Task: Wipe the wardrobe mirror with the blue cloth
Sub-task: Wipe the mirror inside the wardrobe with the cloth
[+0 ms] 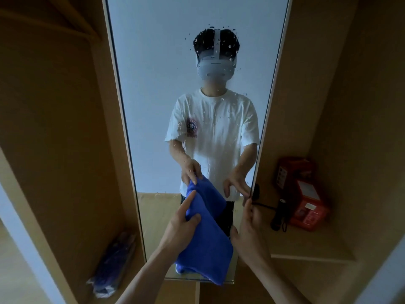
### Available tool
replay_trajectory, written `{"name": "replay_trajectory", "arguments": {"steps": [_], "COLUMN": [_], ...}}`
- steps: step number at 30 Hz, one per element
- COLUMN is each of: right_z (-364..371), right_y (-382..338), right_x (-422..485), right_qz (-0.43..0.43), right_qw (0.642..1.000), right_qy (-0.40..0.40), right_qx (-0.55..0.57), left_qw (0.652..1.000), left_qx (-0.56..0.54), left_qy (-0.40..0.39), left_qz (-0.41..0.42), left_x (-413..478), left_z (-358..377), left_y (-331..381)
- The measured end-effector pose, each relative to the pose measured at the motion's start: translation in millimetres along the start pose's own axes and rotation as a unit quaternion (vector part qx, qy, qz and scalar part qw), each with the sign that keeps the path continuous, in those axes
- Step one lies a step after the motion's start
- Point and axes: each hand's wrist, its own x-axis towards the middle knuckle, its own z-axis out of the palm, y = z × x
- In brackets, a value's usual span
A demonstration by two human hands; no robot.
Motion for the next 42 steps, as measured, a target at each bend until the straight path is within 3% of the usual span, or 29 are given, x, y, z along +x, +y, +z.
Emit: {"name": "replay_trajectory", "arguments": {"steps": [14,24,28,30,33,35,42], "right_z": [-11,-16,-21,-26,-36,-41,-64], "right_y": [-4,-11,-21,-29,-40,-46,-74], "right_x": [2,-6,-5,-2,-1,-1,2], "right_qz": [-0.017,-0.035,0.02,0.084,0.153,0.164,0.14], "right_qw": [0.999,0.999,0.996,0.975,0.901,0.86,0.77], "right_qy": [-0.038,0.008,-0.054,-0.115,-0.205,-0.235,-0.258], "right_qx": [0.003,-0.026,0.063,0.168,0.35,0.423,0.567], "left_qw": [1.0,0.998,0.992,0.985,0.975,0.969,0.953], "left_qx": [0.009,-0.057,-0.124,-0.168,-0.22,-0.245,-0.292], "left_qy": [0.001,0.007,0.002,0.0,-0.02,-0.04,-0.051], "left_qz": [0.0,0.009,-0.036,-0.04,-0.013,0.005,0.06], "left_x": [12,-15,-21,-25,-33,-36,-36], "left_z": [2,-5,-11,-15,-24,-29,-47], "left_y": [8,25,39,49,66,77,104]}}
